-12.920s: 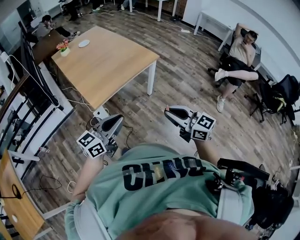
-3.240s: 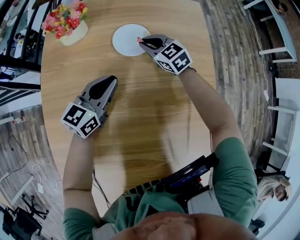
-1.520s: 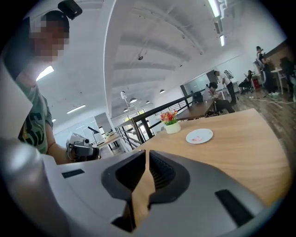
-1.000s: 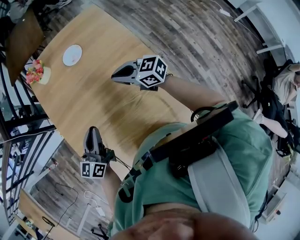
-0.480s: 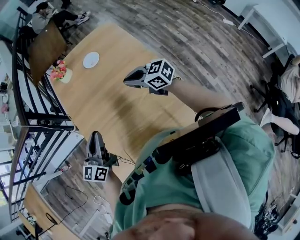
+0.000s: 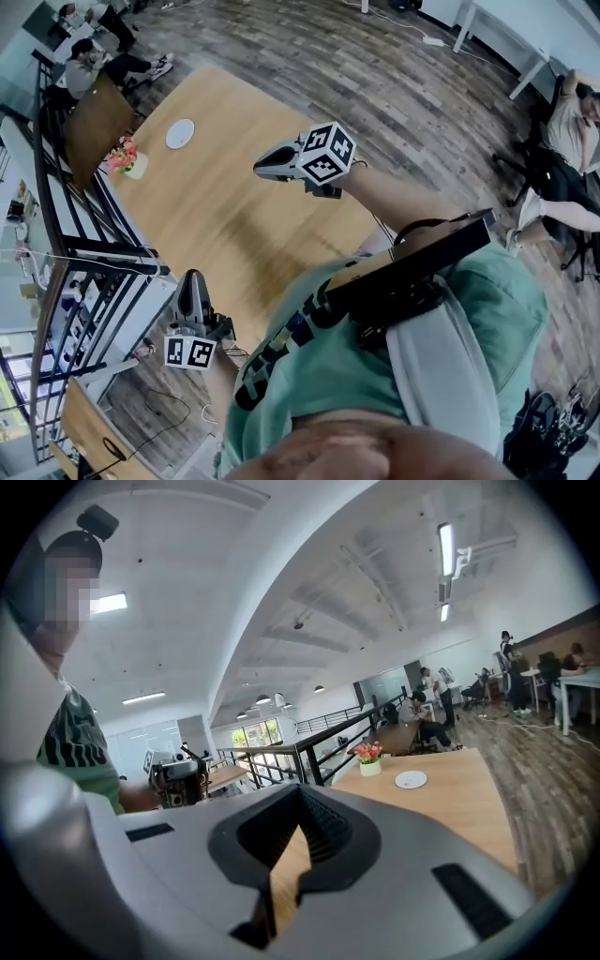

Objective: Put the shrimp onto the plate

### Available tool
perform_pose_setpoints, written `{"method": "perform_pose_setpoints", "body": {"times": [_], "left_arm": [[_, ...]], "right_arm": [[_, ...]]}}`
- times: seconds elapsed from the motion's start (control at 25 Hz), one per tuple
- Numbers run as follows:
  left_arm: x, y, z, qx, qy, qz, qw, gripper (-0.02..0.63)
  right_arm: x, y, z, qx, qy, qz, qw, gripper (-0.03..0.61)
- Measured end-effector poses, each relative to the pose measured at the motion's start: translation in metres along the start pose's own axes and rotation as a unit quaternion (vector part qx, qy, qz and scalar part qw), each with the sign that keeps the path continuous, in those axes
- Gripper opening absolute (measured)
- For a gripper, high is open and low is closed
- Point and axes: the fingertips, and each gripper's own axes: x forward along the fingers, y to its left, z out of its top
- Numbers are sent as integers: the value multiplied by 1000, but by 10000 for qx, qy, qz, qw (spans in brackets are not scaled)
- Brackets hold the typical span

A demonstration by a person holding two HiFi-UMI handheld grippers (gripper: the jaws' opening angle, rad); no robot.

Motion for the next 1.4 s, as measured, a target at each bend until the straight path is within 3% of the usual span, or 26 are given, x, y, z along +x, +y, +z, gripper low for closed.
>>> {"method": "perform_pose_setpoints", "body": {"times": [0.24,0.44,0.6,0.72,1.04,1.16,1.4], "left_arm": [[6,-86,-12,102,-122,240,9996,35],[40,-178,-48,-235,-390,387,9982,35],[75,-232,-75,-397,-287,407,9980,35],[88,-259,-80,-284,-76,387,9988,35],[68,-273,-56,-9,-116,296,9995,35],[41,-261,-47,79,-160,269,9995,35],[-31,-219,-49,25,-159,413,9990,35]], "right_arm": [[-94,19,-6,-247,-162,180,9994,9],[-184,20,-44,-457,-50,465,9979,8],[-239,9,-65,-416,2,701,9967,8],[-262,11,-71,-321,-127,813,9961,8],[-262,49,-65,-399,-295,967,9941,8],[-245,68,-58,-612,-368,821,9941,8],[-181,117,-78,-467,-287,814,9952,8]]}}
